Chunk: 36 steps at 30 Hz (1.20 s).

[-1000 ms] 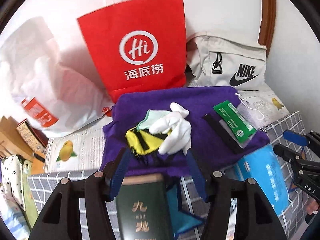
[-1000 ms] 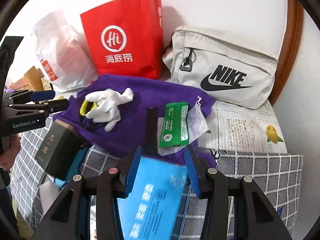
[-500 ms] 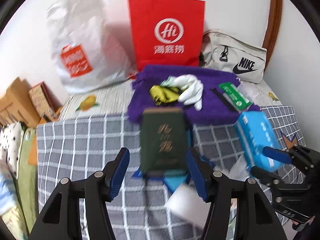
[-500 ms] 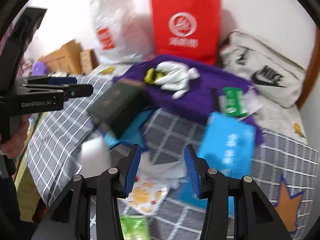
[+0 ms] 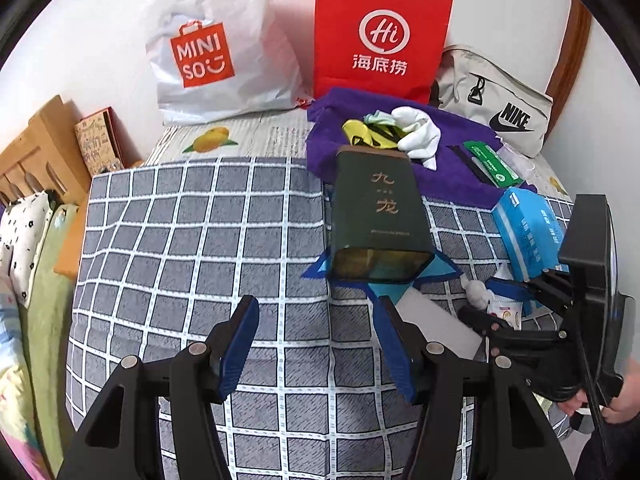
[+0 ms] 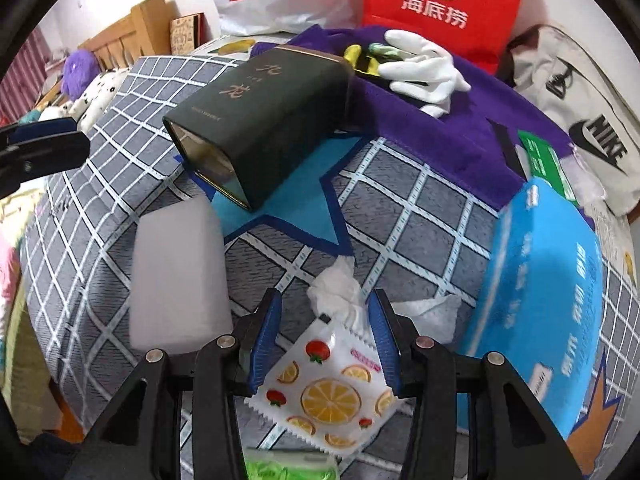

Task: Organize soft objects
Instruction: 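Move both grippers back down to the remaining pile, then grasp the crumpled white tissue with the right gripper while the left grasps the white foam sponge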

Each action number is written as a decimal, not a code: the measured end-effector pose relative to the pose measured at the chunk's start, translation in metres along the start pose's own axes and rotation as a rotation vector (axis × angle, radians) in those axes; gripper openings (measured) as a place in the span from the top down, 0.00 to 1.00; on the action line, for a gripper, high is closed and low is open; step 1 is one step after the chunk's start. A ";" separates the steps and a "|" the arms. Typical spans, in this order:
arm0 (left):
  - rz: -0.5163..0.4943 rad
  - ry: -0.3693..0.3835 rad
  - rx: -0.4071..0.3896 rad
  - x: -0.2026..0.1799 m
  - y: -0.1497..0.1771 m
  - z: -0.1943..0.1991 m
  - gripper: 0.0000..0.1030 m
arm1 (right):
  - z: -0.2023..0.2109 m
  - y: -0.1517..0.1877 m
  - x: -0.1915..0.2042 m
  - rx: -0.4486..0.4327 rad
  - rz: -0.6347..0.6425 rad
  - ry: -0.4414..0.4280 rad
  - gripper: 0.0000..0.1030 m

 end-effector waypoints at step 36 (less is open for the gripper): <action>-0.048 0.170 0.160 -0.089 0.054 -0.046 0.28 | 0.125 0.026 -0.045 -0.279 -0.228 0.021 0.78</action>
Point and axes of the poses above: each gripper's, at about its wrist camera, not at the fingertips, and z roughly against the way its jaws point, x to its left, y to its underside, the point moved 3 cm from there along -z, roughly the way its jaws point, and after that the axes turned 12 degrees about -x, right-handed, at the moved point
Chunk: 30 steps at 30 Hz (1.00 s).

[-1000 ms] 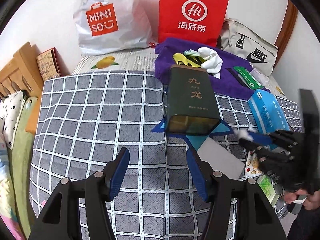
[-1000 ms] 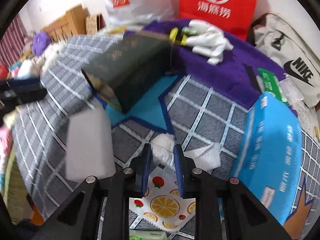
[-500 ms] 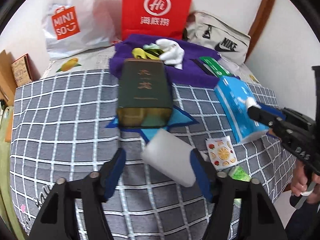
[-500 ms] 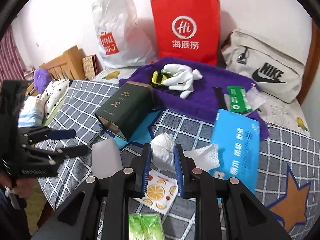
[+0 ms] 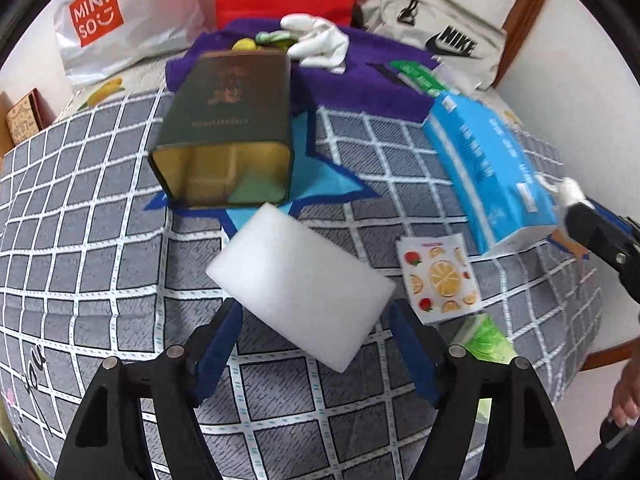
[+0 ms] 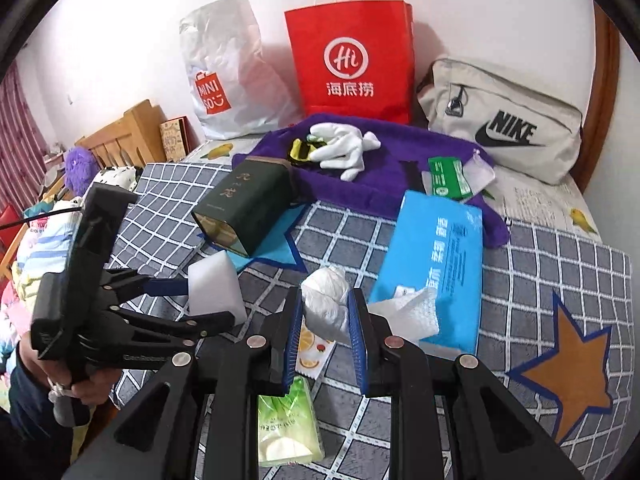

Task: Organize soft objects
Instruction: 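Grasp the crumpled white tissue with the right gripper while the left grasps the white foam sponge, then carry the tissue with the right gripper while the left carries the sponge to the towel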

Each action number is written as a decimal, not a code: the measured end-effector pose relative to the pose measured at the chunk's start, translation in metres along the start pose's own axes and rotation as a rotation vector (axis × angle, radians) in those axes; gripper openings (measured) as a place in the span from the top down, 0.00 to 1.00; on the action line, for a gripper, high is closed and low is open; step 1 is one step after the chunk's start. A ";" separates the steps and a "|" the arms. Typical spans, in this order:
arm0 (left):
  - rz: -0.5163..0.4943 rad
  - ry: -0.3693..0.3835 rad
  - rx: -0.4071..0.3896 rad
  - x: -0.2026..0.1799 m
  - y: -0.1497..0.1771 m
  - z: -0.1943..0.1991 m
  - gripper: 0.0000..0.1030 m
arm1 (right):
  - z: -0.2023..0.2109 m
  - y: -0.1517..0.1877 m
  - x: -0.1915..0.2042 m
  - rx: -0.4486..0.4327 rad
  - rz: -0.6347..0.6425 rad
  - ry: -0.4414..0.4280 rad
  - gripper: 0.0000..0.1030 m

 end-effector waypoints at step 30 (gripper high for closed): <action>0.008 0.052 -0.145 0.008 -0.021 0.069 0.33 | 0.015 -0.001 -0.007 -0.024 -0.018 0.011 0.78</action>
Point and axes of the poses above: each gripper's, at about its wrist camera, not at the fingertips, and z roughly against the way its jaws point, x to its left, y to its underside, the point moved 3 cm from there along -z, roughly the way its jaws point, and after that the axes turned 12 degrees about -x, right-handed, at the moved point
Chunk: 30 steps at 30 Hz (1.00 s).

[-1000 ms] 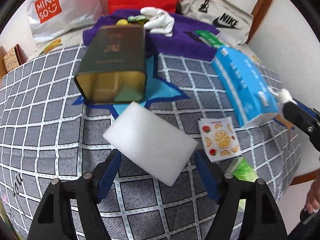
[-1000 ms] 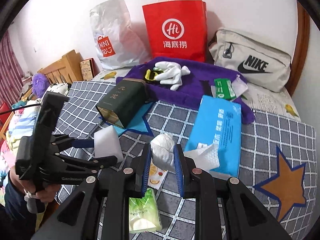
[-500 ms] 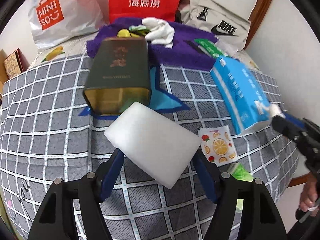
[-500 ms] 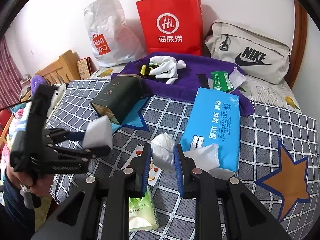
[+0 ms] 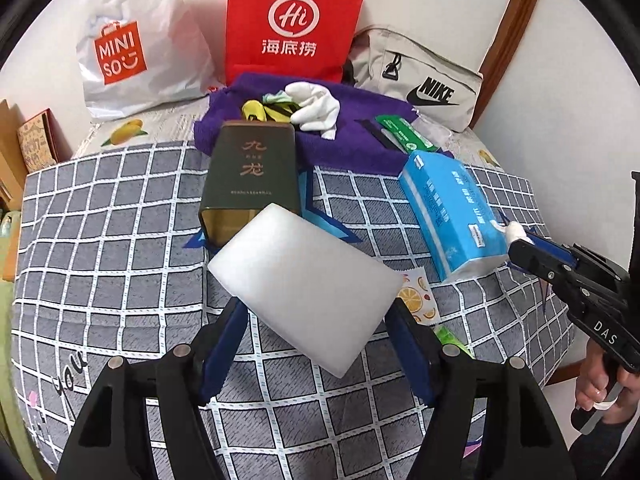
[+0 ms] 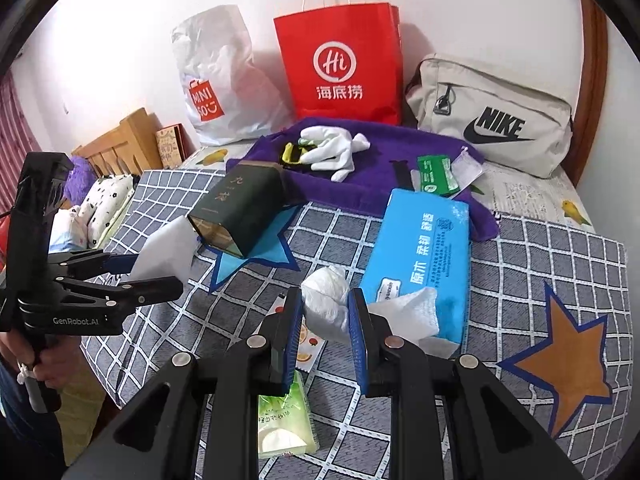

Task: Organize soft objects
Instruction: 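Carry the tissue with the right gripper while the left carries the sponge to the towel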

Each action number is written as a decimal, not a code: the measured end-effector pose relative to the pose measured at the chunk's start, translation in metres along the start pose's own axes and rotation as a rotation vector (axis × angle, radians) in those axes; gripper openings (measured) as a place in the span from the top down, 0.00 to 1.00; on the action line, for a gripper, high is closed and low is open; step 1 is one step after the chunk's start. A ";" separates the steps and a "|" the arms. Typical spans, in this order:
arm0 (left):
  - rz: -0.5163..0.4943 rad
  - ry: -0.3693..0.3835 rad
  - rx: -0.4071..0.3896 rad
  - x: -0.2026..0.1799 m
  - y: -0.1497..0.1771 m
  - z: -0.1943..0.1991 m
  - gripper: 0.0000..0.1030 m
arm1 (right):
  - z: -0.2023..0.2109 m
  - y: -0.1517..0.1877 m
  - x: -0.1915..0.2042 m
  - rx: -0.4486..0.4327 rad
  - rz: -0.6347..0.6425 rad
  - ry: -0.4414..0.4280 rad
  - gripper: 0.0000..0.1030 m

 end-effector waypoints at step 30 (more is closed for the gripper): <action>-0.036 -0.029 -0.092 -0.009 -0.060 0.021 0.32 | 0.029 -0.041 -0.033 -0.088 -0.042 0.085 0.78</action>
Point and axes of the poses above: each gripper's, at about its wrist camera, not at the fingertips, and z roughly against the way its jaws point, x to its left, y to its underside, the point moved 3 cm from there along -z, roughly the way its jaws point, and after that the axes turned 12 degrees about -x, right-handed, at the moved point
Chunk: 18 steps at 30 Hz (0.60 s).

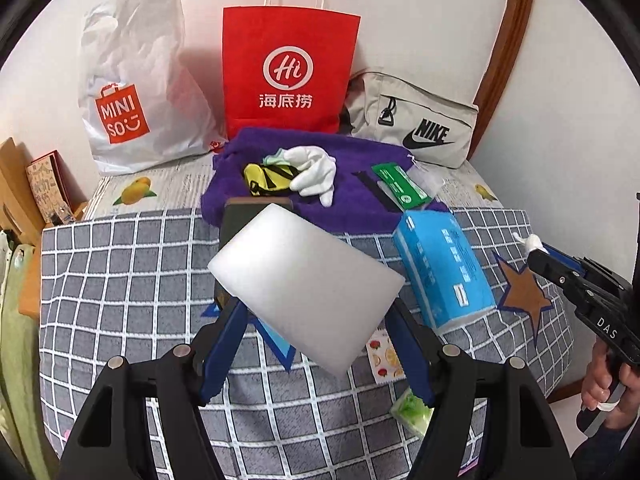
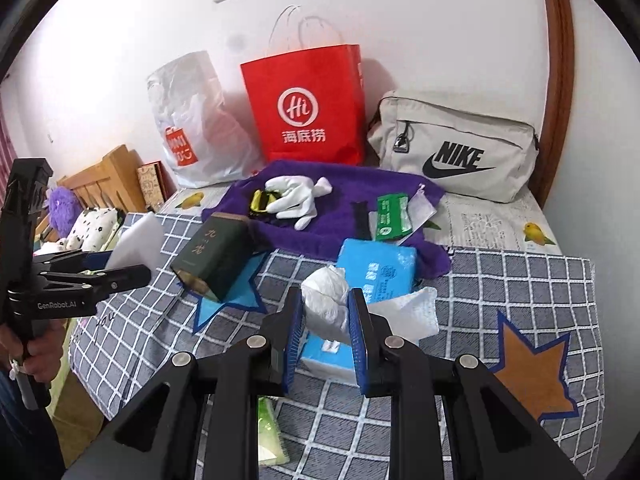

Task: Organize soft objects
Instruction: 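Carry the tissue with the right gripper while the left carries the sponge to the towel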

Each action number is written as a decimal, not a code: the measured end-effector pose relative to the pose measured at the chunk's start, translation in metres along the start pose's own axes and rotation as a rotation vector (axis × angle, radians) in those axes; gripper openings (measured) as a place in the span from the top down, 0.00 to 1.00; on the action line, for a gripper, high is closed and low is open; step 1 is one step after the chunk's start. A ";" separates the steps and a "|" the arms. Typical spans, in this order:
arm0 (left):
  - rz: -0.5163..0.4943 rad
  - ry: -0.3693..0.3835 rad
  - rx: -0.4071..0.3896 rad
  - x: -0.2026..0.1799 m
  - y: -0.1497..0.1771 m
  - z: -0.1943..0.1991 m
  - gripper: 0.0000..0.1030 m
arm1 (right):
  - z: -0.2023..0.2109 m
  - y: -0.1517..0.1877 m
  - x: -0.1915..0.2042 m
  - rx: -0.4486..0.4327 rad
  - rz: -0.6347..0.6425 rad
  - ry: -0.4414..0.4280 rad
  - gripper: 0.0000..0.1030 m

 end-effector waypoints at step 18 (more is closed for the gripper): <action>-0.047 -0.082 -0.015 0.018 -0.050 -0.045 0.32 | -0.044 -0.036 -0.038 -0.026 -0.063 0.088 0.78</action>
Point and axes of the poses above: each gripper's, at about its wrist camera, not at the fingertips, and z roughly against the way its jaws point, x to its left, y to its underside, the point moved 3 cm from there along -z, roughly the way its jaws point, and after that the axes turned 12 degrees about -x, right-handed, at the moved point
